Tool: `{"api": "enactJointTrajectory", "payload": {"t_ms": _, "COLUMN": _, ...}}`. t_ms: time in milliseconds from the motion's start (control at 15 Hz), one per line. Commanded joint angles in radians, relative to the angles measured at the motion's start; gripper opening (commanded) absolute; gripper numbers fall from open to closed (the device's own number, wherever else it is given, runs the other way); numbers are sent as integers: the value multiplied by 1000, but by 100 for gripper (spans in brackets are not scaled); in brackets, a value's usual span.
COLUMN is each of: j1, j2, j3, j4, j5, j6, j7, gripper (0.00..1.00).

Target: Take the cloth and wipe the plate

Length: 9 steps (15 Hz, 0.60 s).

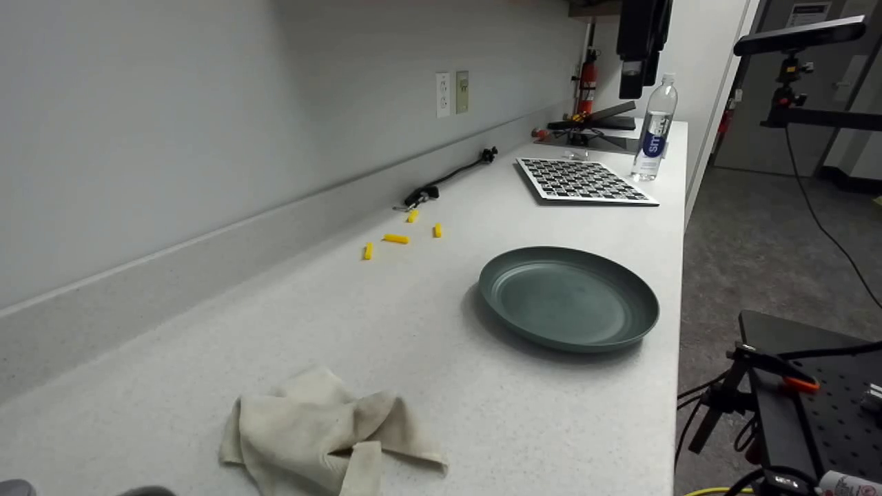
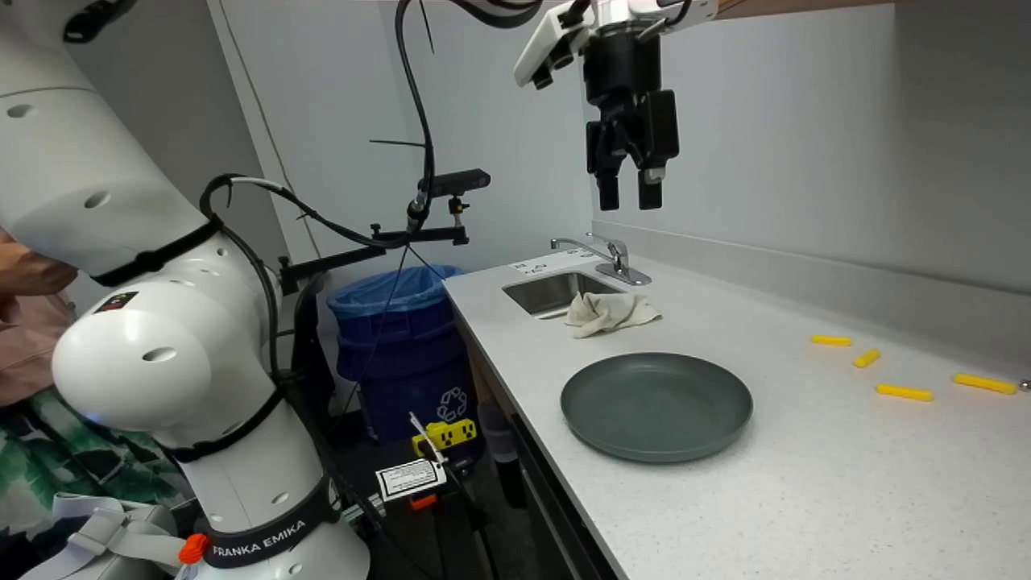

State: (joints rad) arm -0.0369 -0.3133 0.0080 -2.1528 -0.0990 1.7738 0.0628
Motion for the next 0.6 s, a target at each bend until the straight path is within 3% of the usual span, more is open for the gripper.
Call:
{"api": "enactJointTrajectory", "payload": {"t_ms": 0, "j1": 5, "j2": 1, "j3": -4, "j4": 3, "j5": -1, "j6": -3, "j7": 1, "gripper": 100}}
{"api": "enactJointTrajectory", "payload": {"t_ms": 533, "j1": 13, "j2": -1, "j3": -2, "j4": -2, "j5": 5, "j6": -3, "j7": -17, "gripper": 100}}
